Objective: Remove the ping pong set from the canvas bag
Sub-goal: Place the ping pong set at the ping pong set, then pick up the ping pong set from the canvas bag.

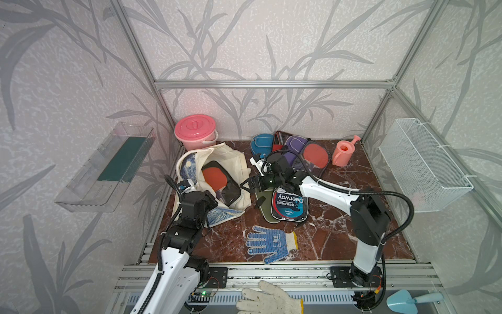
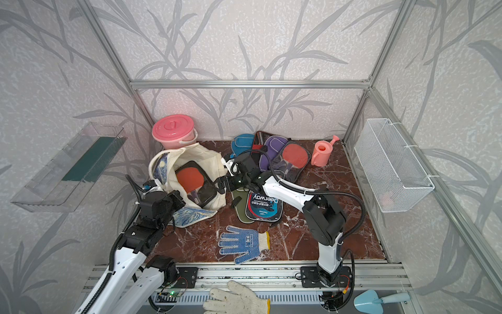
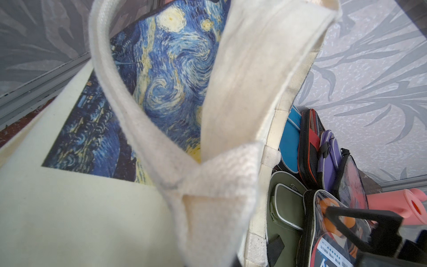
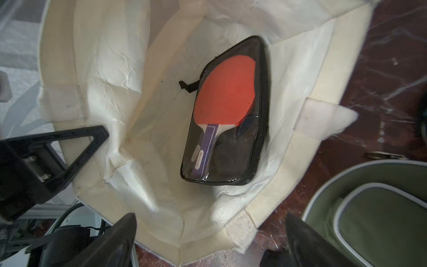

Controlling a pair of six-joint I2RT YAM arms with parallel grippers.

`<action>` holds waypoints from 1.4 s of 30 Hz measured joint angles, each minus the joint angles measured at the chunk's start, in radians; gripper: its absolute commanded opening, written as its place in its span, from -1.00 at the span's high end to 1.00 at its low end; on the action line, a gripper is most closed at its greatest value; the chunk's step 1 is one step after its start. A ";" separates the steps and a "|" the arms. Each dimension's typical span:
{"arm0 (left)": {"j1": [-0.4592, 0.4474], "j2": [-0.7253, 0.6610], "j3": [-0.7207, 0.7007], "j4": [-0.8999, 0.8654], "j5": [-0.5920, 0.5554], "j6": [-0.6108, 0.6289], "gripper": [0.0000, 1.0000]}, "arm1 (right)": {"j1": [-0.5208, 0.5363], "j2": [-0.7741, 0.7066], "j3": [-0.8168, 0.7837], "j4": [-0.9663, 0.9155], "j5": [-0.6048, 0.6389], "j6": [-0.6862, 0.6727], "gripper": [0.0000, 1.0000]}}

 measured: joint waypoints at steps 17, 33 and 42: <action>0.000 -0.013 -0.008 -0.014 0.030 -0.008 1.00 | 0.014 0.384 0.323 -0.029 -0.055 0.061 -0.96; 0.000 0.009 -0.026 0.025 0.084 -0.008 1.00 | 0.035 0.511 0.466 -0.093 -0.049 0.080 -0.82; 0.000 0.044 -0.037 0.067 0.111 -0.008 1.00 | 0.058 0.564 0.489 -0.085 -0.069 0.127 -0.19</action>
